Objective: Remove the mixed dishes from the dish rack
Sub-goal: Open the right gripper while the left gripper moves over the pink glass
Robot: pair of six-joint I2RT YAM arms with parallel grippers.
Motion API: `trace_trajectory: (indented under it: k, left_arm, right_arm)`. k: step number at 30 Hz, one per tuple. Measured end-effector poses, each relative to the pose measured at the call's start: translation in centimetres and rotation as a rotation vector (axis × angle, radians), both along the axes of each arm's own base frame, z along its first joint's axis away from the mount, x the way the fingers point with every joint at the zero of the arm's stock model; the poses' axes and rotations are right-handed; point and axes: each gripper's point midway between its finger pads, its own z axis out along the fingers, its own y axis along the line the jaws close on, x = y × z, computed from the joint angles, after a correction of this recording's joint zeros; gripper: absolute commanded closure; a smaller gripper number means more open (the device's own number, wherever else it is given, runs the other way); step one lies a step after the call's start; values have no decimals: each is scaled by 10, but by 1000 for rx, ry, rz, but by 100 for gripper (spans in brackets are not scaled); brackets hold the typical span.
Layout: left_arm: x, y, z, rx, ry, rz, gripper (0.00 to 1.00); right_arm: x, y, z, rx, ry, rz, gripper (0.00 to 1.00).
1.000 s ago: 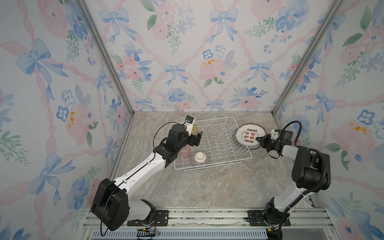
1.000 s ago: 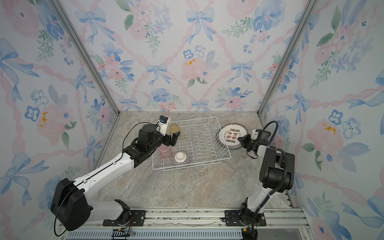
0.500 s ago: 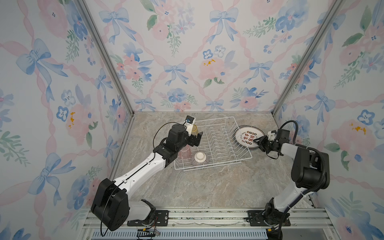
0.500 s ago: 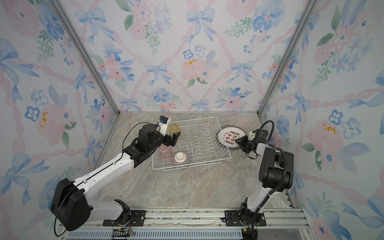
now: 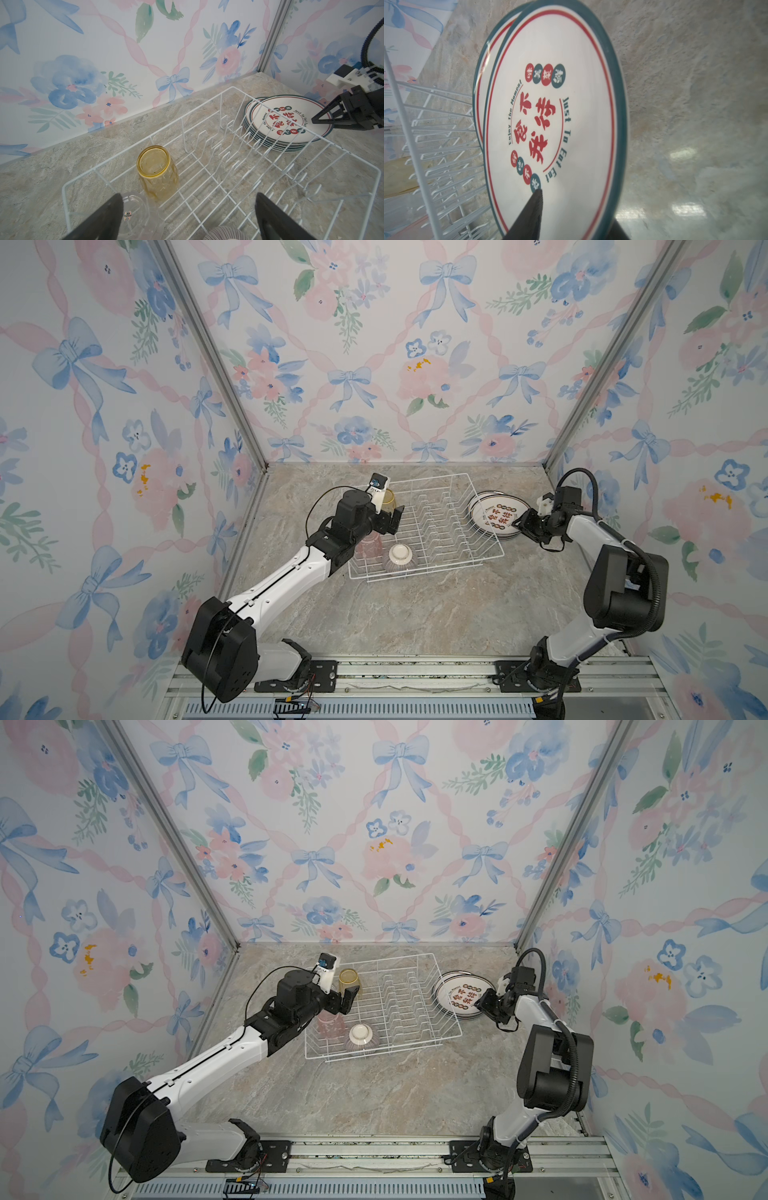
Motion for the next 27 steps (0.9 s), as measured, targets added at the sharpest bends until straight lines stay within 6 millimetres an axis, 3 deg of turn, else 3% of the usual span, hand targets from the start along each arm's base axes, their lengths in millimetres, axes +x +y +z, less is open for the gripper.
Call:
trace_trajectory:
  k: [12,21,24,27]
  left_arm:
    - [-4,9,-1,0,3,11,2]
    - [0,18,-6,-2,25,37,2]
    - [8,36,-18,-13,77,96,2]
    - [14,57,-34,-21,140,172,2]
  right_arm:
    - [-12,-1,-21,-110,127,65,48]
    - [-12,-1,-26,-120,140,68,47]
    - [-13,-6,-14,-157,116,52,49]
    - [-14,-11,22,-200,29,32,49]
